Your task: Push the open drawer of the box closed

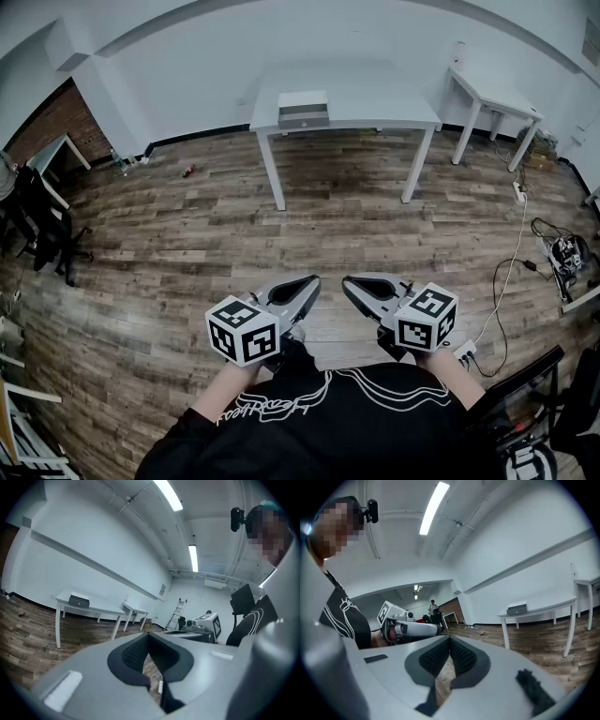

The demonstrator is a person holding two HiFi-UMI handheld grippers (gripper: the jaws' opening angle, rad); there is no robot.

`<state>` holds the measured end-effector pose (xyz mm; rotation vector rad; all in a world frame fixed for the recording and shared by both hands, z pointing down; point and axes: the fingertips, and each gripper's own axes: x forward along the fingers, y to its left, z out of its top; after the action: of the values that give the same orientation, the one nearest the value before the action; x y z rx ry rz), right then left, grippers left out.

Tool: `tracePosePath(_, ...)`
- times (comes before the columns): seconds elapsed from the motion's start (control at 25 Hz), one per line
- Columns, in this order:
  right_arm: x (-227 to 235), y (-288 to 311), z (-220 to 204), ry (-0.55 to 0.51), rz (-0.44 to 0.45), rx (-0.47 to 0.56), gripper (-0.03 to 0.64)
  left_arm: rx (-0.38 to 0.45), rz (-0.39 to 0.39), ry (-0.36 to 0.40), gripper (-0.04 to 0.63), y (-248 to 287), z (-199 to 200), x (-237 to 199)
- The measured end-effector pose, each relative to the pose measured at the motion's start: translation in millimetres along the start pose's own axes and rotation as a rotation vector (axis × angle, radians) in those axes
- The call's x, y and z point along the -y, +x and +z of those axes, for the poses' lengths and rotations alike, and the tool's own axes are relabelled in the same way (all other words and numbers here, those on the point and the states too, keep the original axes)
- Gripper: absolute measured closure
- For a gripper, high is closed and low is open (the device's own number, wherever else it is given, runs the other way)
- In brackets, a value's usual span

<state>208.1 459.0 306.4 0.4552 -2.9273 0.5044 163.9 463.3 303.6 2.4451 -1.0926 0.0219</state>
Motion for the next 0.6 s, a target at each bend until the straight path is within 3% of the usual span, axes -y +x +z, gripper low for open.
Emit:
tracePosePath(0.24,50,98,16,0.001,-0.021,0.0,0.607,-0.025,-0.01,0.003,0.588,8,22,-104)
tracePosePath(0.6,123,258,59,-0.032,-0.072,-0.025,0.607,-0.049,-0.03,0.011,0.588,6,91,-270)
